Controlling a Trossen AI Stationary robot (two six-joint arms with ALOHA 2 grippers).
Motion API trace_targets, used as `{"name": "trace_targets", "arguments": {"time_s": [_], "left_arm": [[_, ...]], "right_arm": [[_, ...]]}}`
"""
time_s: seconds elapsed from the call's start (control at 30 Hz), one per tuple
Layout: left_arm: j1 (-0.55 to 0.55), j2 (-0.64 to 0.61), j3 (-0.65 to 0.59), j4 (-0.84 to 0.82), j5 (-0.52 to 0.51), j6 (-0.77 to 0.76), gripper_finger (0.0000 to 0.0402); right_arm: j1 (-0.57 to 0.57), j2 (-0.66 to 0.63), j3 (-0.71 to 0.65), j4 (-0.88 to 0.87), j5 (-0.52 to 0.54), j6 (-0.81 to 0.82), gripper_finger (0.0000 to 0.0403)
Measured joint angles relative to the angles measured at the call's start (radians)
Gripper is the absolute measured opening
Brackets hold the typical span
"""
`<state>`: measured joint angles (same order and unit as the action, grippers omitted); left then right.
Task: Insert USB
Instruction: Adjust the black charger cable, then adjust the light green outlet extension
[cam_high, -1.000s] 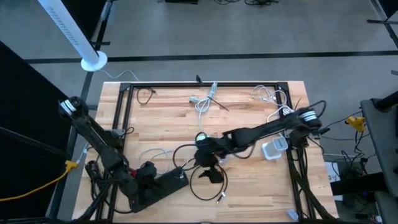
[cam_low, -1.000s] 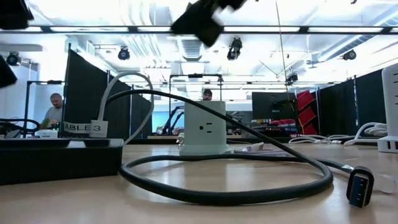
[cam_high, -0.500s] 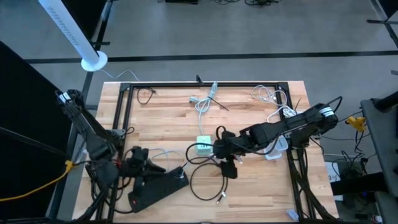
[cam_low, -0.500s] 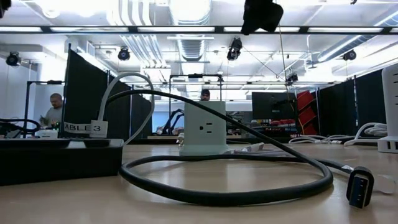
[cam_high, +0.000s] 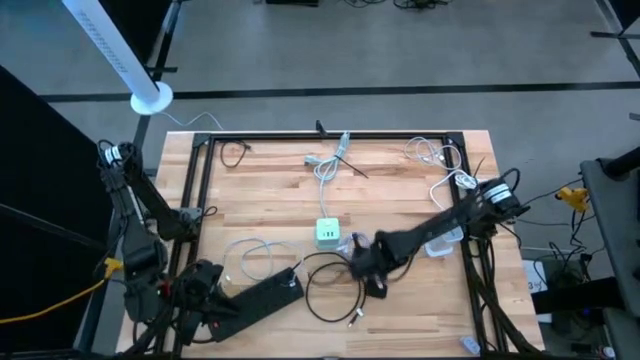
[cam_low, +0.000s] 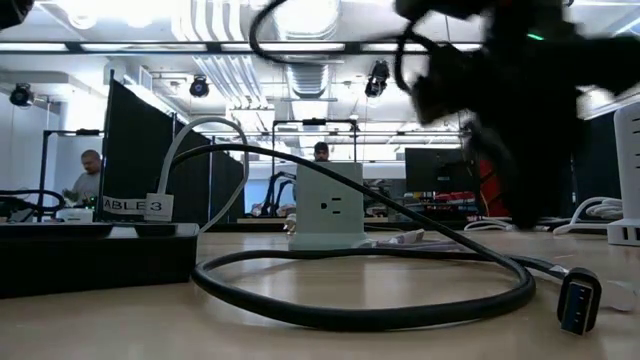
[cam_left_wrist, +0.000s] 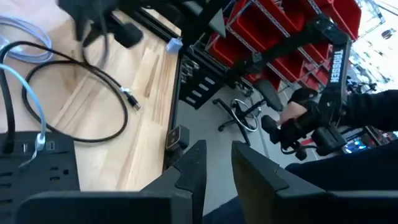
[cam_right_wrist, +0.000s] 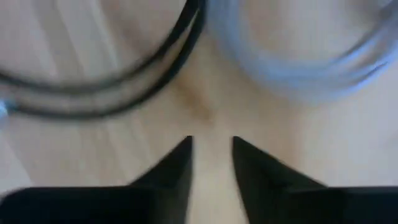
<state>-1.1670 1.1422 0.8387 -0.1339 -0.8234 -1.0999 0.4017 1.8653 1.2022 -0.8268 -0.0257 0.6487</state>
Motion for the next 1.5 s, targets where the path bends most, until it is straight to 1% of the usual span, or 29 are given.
{"name": "trace_targets", "arguments": {"time_s": [0.03, 0.17, 0.27, 0.33, 0.4, 0.43, 0.5, 0.53, 0.6, 0.67, 0.73, 0.8, 0.87, 0.93, 1.0, 1.03, 1.1, 1.13, 1.2, 1.27, 1.33, 1.4, 1.5], "left_arm": [[-0.006, 0.009, 0.0, 0.001, -0.013, -0.009, 0.0064], [-0.02, 0.035, -0.001, 0.0, -0.074, -0.02, 0.0064], [-0.021, 0.035, -0.001, -0.007, -0.118, -0.008, 0.0064], [-0.021, 0.032, -0.001, -0.006, -0.153, 0.019, 0.0064], [-0.021, 0.025, -0.001, -0.012, -0.189, 0.062, 0.0064], [-0.021, 0.023, -0.002, -0.01, -0.203, 0.082, 0.0064], [-0.021, 0.019, -0.002, -0.012, -0.224, 0.106, 0.0064], [-0.021, 0.018, -0.001, -0.012, -0.238, 0.117, 0.0064], [-0.021, 0.016, -0.002, -0.016, -0.263, 0.125, 0.0064], [-0.021, 0.017, -0.001, -0.031, -0.292, 0.124, 0.0064], [-0.016, 0.018, -0.002, -0.038, -0.295, 0.124, 0.0064], [-0.014, 0.019, -0.002, -0.052, -0.304, 0.123, 0.0064], [-0.009, 0.02, -0.002, -0.067, -0.316, 0.124, 0.0064], [-0.004, 0.02, -0.002, -0.087, -0.347, 0.124, 0.0064], [0.003, 0.02, -0.002, -0.112, -0.385, 0.123, 0.0064], [0.01, 0.019, -0.002, -0.128, -0.412, 0.123, 0.0064], [0.016, 0.017, -0.002, -0.146, -0.505, 0.124, 0.0064], [0.023, 0.016, -0.002, -0.151, -0.558, 0.124, 0.0064], [0.04, 0.012, -0.002, -0.167, -0.641, 0.127, 0.0064], [0.054, 0.004, -0.003, -0.192, -0.697, 0.133, 0.0064], [0.086, -0.006, -0.002, -0.207, -0.721, 0.134, 0.0064], [0.125, -0.016, -0.002, -0.233, -0.724, 0.134, 0.0064], [0.218, -0.038, -0.003, -0.259, -0.721, 0.132, 0.0064]], "right_arm": [[0.024, 0.019, 0.002, 0.022, 0.012, 0.014, 0.0014], [0.086, 0.09, 0.043, 0.102, 0.049, 0.056, 0.0002], [0.088, 0.167, 0.129, 0.078, 0.083, 0.06, 0.0001], [0.074, 0.207, 0.202, 0.046, 0.103, 0.036, 0.0001], [0.062, 0.226, 0.277, 0.037, 0.116, -0.028, 0.0001], [0.059, 0.234, 0.306, 0.055, 0.125, -0.07, 0.0001], [0.053, 0.244, 0.375, 0.155, 0.17, -0.135, 0.0], [0.051, 0.227, 0.4, 0.121, 0.18, -0.159, 0.0], [0.048, 0.182, 0.436, -0.015, 0.196, -0.213, 0.0], [0.042, 0.156, 0.463, -0.061, 0.192, -0.265, 0.0], [0.029, 0.116, 0.46, -0.155, 0.192, -0.326, 0.0], [0.01, 0.064, 0.458, -0.173, 0.204, -0.376, 0.0], [-0.027, 0.011, 0.432, -0.23, 0.216, -0.414, 0.0], [-0.077, -0.011, 0.396, -0.244, 0.212, -0.439, 0.0], [-0.122, -0.02, 0.359, -0.21, 0.197, -0.469, 0.0], [-0.146, -0.026, 0.34, -0.187, 0.168, -0.495, 0.0], [-0.181, -0.034, 0.303, -0.066, 0.087, -0.547, 0.0], [-0.19, -0.031, 0.281, -0.018, 0.067, -0.567, 0.0], [-0.211, -0.009, 0.239, 0.013, 0.064, -0.587, 0.0], [-0.231, 0.009, 0.211, 0.086, 0.072, -0.6, 0.0], [-0.25, 0.001, 0.188, 0.179, 0.078, -0.643, 0.0], [-0.272, -0.002, 0.175, 0.256, 0.076, -0.696, 0.0], [-0.323, 0.001, 0.169, 0.277, 0.082, -0.751, 0.0]]}}
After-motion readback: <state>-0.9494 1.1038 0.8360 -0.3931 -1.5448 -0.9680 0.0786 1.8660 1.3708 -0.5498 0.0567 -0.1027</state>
